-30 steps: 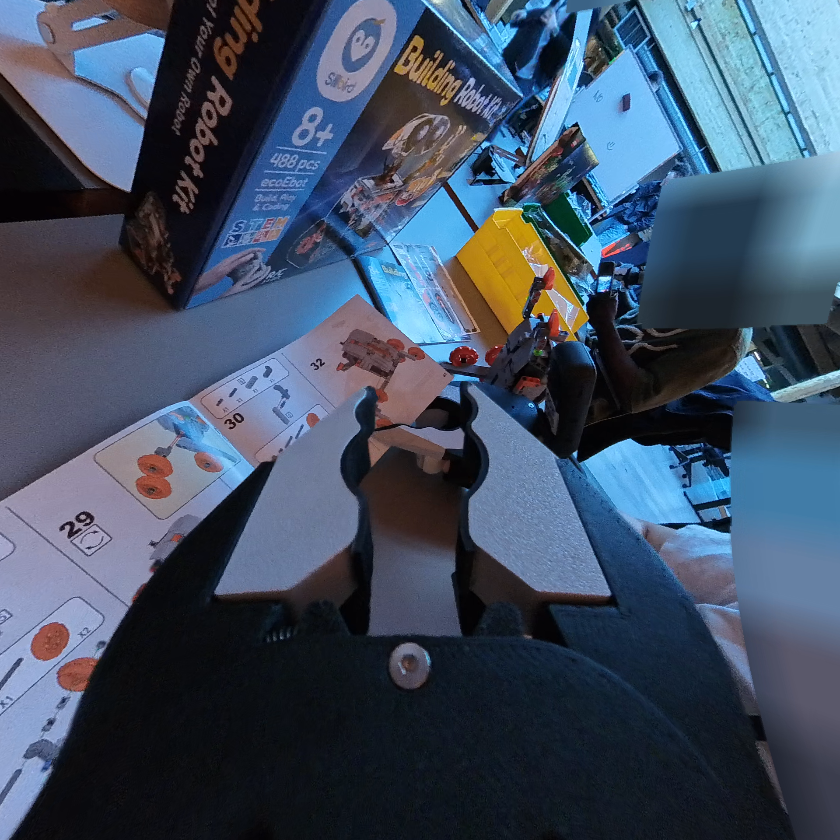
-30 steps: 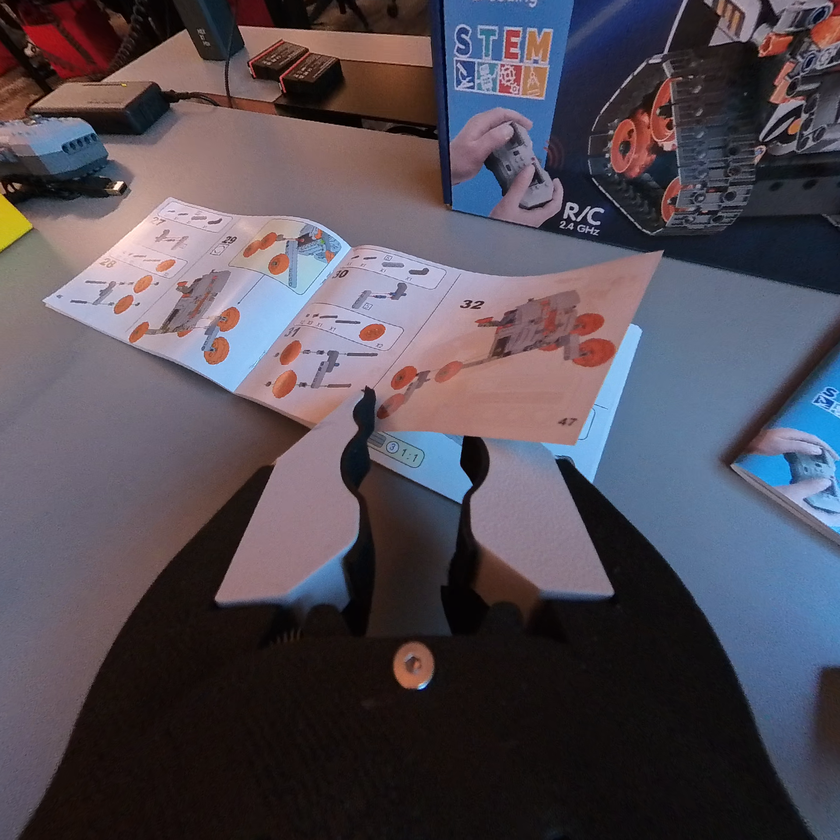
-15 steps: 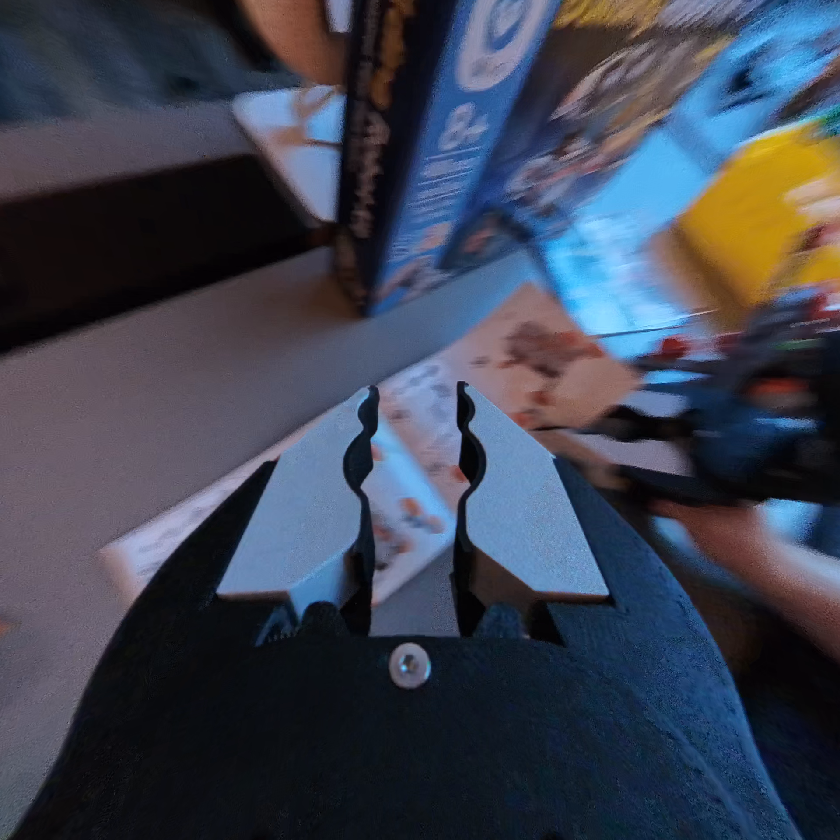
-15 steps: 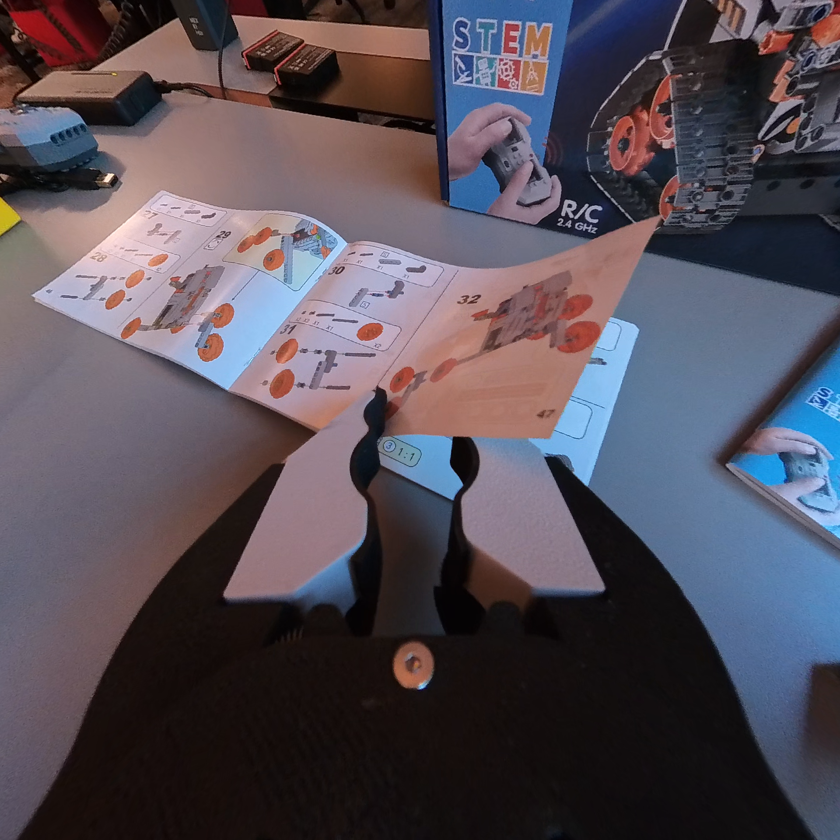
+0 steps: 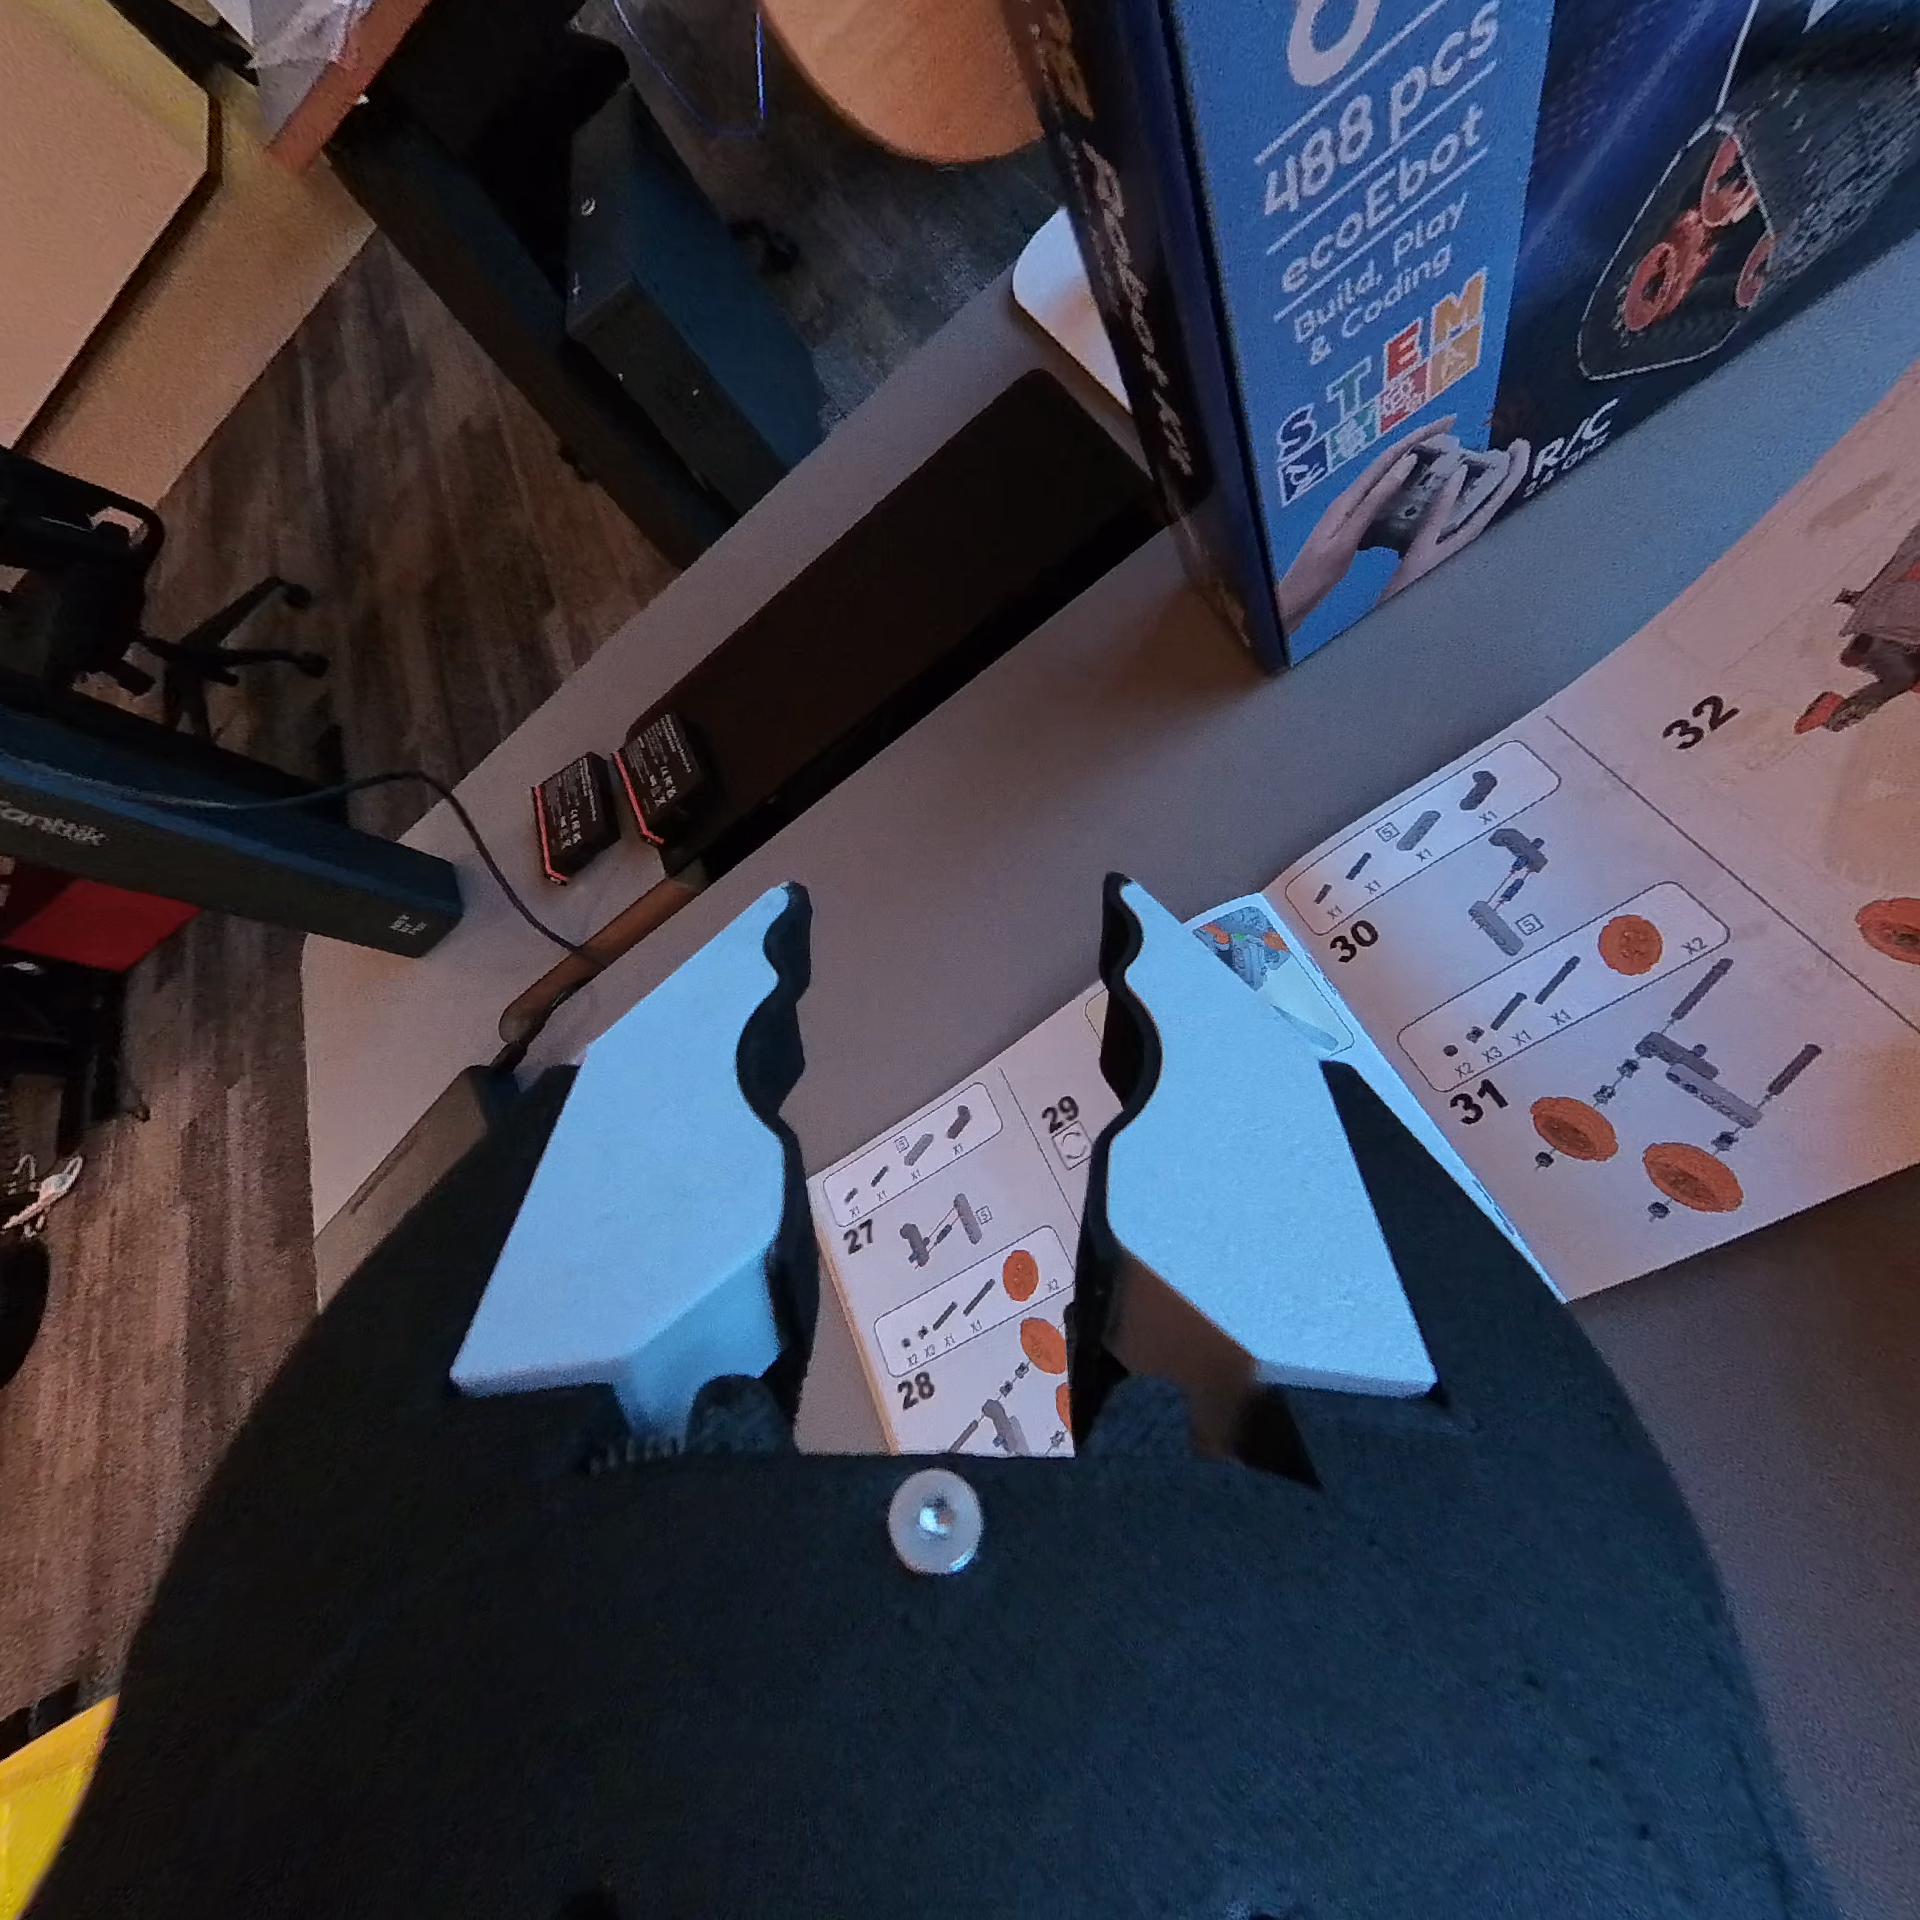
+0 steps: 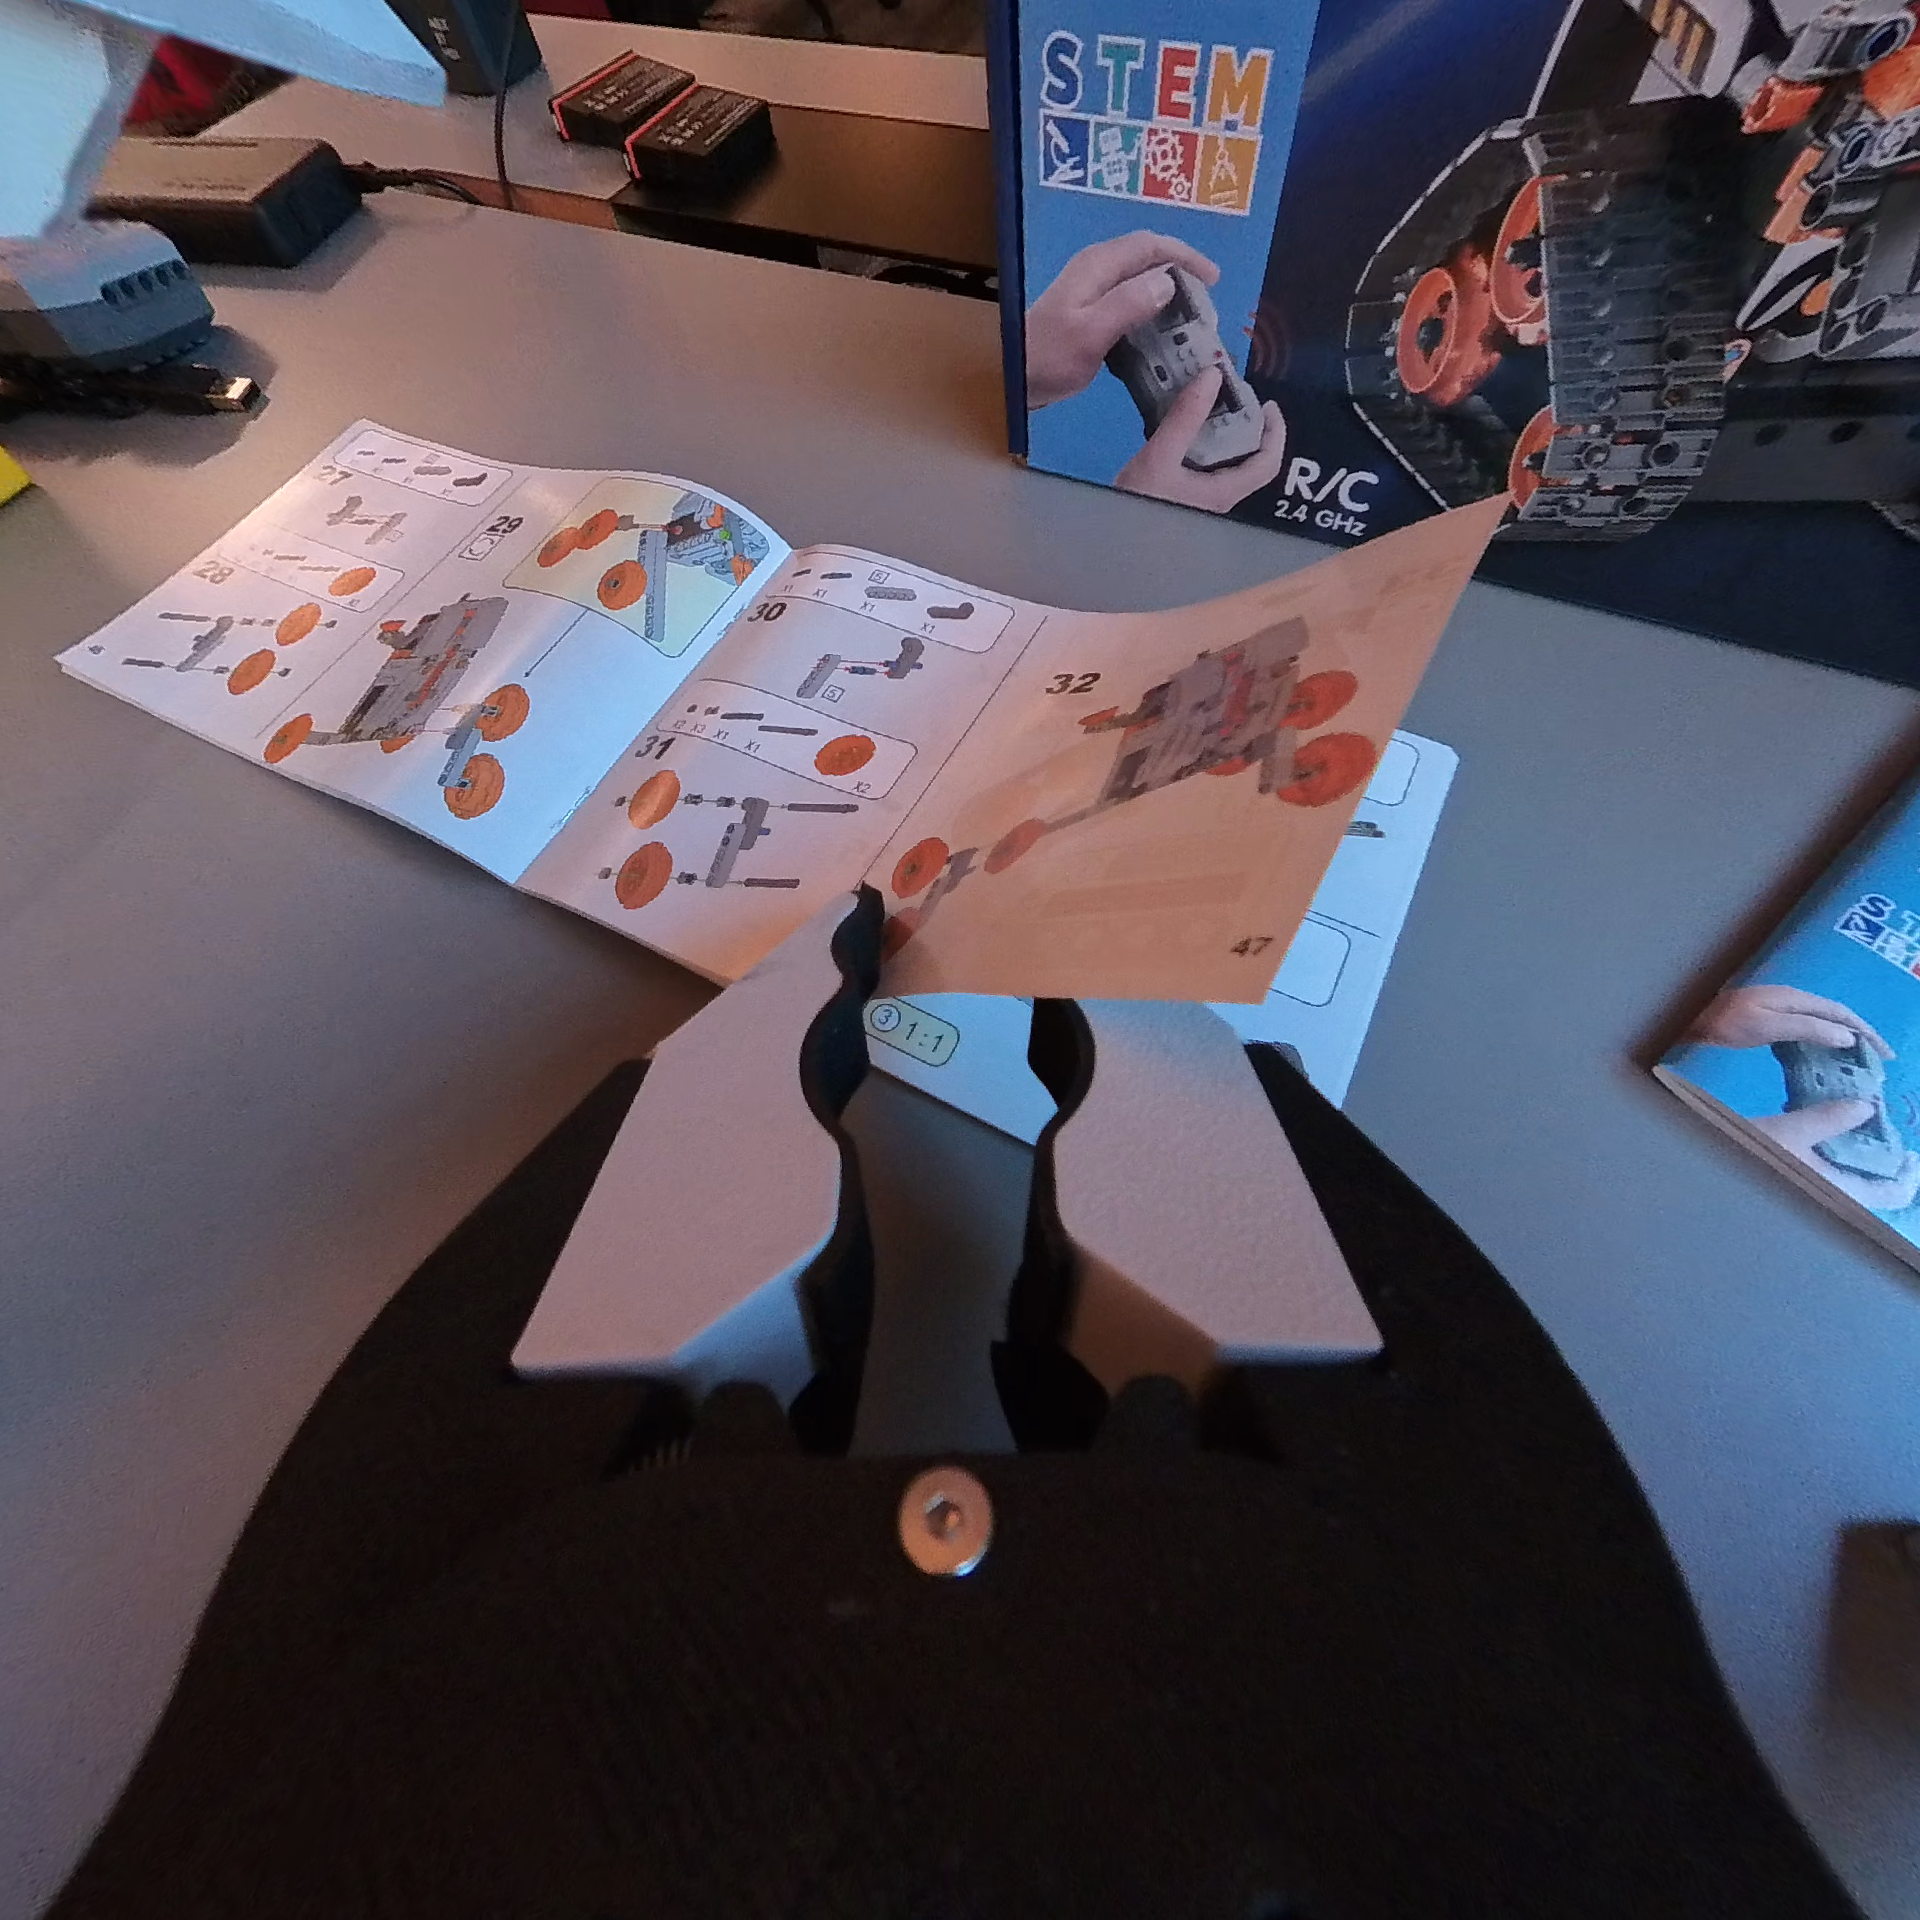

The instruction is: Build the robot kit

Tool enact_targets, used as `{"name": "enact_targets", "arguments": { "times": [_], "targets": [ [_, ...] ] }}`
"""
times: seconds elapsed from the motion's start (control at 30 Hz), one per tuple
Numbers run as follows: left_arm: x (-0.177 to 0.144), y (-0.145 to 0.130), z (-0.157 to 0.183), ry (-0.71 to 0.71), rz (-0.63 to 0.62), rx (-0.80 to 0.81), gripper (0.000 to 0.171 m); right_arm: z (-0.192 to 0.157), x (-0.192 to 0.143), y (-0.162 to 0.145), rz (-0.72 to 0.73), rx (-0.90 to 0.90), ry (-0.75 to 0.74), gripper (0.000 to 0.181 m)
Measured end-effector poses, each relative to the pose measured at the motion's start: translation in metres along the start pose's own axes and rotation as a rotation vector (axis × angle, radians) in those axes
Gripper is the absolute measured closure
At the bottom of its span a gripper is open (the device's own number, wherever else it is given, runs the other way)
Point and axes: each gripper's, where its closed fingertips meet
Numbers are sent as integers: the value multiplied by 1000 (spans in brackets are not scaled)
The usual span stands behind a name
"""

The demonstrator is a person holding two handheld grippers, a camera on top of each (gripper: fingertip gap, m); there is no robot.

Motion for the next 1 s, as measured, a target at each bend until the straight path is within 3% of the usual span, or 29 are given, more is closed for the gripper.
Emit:
{"name": "enact_targets", "arguments": {
  "times": [1.0],
  "targets": [
    [-18,1,-23,0,25,-69,119,1,1,0,-10,-38,-7,162]
  ]
}}
Point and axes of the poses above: each gripper's, where its closed fingertips meet, x out along the fingers, y out of its top, z = x × y across the jaws, and after that the axes turned 4 degrees about z, right-handed
